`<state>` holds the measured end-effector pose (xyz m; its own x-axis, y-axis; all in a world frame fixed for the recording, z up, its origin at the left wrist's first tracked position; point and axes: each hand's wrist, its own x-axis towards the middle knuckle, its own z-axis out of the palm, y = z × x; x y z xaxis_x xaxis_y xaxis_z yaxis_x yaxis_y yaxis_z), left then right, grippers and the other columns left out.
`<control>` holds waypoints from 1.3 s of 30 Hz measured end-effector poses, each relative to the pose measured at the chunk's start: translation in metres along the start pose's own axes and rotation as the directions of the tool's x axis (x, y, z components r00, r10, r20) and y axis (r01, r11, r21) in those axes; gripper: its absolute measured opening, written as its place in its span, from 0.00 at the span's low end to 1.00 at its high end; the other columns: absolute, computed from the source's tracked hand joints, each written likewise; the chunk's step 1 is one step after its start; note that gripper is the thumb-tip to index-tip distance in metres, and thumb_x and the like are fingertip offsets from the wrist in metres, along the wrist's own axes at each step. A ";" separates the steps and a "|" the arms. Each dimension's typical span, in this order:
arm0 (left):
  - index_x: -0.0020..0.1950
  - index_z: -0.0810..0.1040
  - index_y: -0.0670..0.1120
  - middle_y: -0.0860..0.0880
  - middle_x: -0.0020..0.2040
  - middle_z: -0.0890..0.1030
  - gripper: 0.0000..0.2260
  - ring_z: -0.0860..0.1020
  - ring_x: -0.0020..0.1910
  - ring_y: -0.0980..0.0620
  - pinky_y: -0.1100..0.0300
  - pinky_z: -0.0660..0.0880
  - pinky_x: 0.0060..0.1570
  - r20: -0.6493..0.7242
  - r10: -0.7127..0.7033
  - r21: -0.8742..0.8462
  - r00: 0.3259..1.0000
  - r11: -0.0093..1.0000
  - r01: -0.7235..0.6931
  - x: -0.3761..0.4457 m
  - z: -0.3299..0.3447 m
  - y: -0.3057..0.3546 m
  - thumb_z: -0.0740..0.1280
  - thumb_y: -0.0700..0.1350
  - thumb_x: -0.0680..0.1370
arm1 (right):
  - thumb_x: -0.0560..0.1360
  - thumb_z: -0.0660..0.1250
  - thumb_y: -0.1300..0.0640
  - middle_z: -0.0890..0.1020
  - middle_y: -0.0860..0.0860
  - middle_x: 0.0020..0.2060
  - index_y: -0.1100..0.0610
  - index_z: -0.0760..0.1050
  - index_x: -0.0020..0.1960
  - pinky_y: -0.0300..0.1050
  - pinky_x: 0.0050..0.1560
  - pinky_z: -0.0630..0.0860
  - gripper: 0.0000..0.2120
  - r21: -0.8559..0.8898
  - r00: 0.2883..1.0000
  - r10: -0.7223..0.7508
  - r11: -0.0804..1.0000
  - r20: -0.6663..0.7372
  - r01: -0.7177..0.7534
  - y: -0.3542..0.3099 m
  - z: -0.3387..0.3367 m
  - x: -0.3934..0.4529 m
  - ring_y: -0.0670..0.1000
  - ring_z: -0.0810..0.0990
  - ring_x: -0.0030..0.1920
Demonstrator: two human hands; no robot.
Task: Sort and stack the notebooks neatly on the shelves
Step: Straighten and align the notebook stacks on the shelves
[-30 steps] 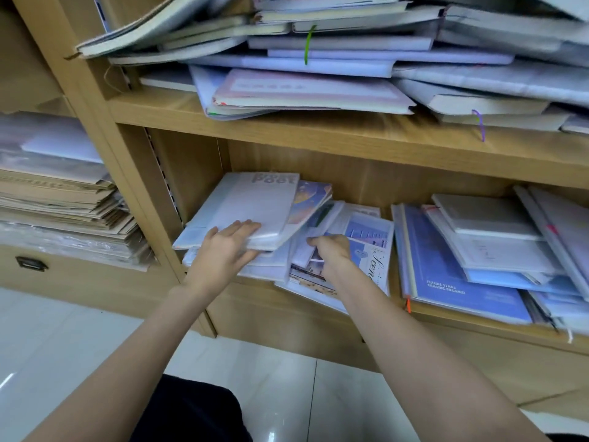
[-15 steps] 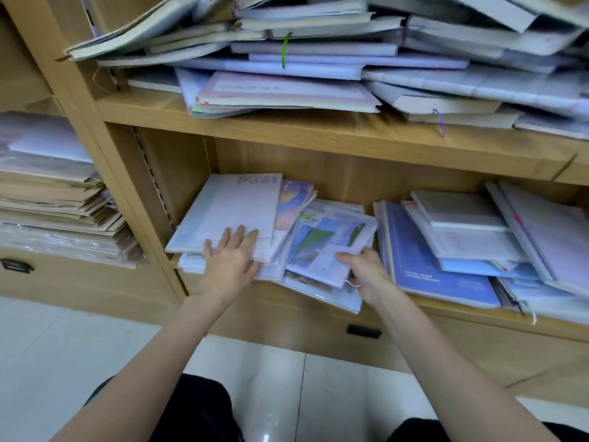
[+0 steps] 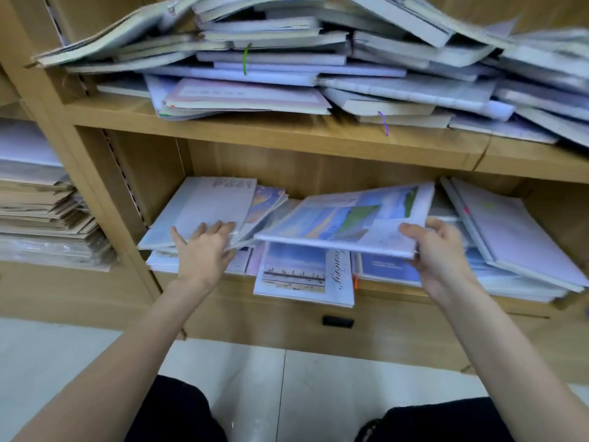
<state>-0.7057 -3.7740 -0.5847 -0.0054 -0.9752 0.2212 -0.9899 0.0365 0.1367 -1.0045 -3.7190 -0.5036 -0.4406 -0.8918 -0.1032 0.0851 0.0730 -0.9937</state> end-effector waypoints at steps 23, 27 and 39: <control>0.60 0.79 0.48 0.48 0.63 0.77 0.31 0.72 0.65 0.42 0.37 0.63 0.64 0.097 0.277 0.374 0.956 0.880 -0.293 -0.036 0.040 0.022 0.79 0.53 0.58 | 0.74 0.68 0.51 0.54 0.59 0.73 0.47 0.60 0.74 0.45 0.70 0.58 0.31 -0.862 0.901 0.060 0.324 0.430 0.390 0.124 0.024 -0.003 0.58 0.57 0.73; 0.53 0.82 0.48 0.49 0.67 0.73 0.22 0.70 0.67 0.40 0.40 0.66 0.63 0.116 0.257 0.336 0.959 0.899 -0.282 -0.029 0.054 0.008 0.80 0.44 0.61 | 0.79 0.62 0.51 0.65 0.57 0.68 0.47 0.63 0.73 0.44 0.65 0.62 0.23 -0.869 0.878 -0.035 0.127 0.478 0.478 0.123 0.031 0.004 0.58 0.65 0.64; 0.73 0.61 0.43 0.43 0.75 0.59 0.30 0.55 0.75 0.45 0.45 0.46 0.72 -0.047 0.070 -0.190 0.996 0.979 -0.078 -0.014 0.030 -0.048 0.69 0.48 0.75 | 0.77 0.64 0.50 0.67 0.62 0.66 0.54 0.61 0.70 0.52 0.62 0.66 0.25 -0.865 0.884 0.171 -0.195 0.435 0.463 0.081 0.060 0.035 0.61 0.62 0.67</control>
<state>-0.6627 -3.7690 -0.6228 -0.0684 -0.9589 0.2755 -0.9414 0.1534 0.3002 -0.9588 -3.7710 -0.5848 0.0138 -0.9702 -0.2420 -0.9933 -0.0410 0.1081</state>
